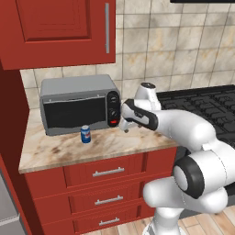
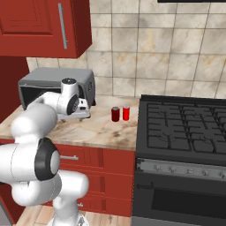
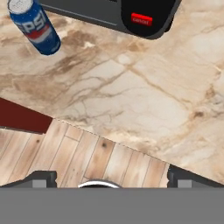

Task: Four empty soda cans are scattered around the kitchen. Gather all the cans and cluster them next to the stove for recycling.

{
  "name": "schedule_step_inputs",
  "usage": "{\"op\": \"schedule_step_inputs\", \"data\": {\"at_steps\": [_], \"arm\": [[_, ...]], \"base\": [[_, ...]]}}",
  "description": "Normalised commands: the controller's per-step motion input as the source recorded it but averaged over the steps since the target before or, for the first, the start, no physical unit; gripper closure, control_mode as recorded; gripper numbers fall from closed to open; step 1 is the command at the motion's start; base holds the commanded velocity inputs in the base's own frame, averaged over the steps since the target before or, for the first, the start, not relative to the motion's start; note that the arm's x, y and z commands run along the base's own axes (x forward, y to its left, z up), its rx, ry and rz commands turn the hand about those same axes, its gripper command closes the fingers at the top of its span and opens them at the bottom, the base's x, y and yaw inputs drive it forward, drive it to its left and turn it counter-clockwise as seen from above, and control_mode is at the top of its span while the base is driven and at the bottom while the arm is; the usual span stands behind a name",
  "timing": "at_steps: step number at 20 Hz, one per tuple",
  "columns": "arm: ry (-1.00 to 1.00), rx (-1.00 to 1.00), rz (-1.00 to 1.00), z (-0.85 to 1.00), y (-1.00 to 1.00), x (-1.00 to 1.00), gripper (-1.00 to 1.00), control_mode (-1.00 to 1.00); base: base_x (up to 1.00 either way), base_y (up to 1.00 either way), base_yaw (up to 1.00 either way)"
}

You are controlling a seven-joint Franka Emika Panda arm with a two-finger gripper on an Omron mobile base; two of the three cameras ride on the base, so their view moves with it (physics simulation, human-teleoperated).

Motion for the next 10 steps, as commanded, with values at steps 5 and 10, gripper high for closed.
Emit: {"op": "schedule_step_inputs", "data": {"at_steps": [5, 10], "arm": [[0.00, 0.00, -0.03, 0.00, 0.29, -0.01, -1.00, -1.00], [0.00, 0.00, -0.04, 0.00, 0.31, 0.00, -1.00, -1.00]], "base": [[0.00, 0.00, 0.00], [0.00, 0.00, 0.00]]}}
